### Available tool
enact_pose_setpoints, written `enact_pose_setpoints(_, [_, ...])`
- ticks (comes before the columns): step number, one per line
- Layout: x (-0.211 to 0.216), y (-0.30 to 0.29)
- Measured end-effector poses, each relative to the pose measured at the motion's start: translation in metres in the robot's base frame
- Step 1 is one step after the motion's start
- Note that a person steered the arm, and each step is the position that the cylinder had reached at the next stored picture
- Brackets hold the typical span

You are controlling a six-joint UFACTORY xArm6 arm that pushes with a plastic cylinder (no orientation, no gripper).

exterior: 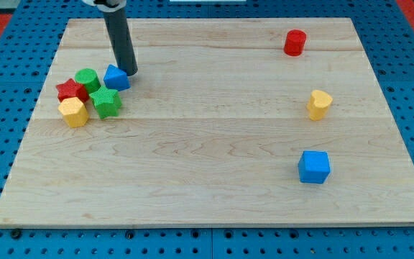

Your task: Move red circle towards the top center

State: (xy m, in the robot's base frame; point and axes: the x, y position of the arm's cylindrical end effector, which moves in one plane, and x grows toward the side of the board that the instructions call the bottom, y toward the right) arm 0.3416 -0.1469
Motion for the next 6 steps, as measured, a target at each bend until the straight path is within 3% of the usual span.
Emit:
enact_pose_setpoints(1, [0.0,0.044])
enact_pose_setpoints(3, [-0.004,0.28])
enact_pose_setpoints(4, [-0.045,0.375])
enact_pose_setpoints(5, [-0.096,0.391])
enact_pose_setpoints(6, [-0.098,0.299])
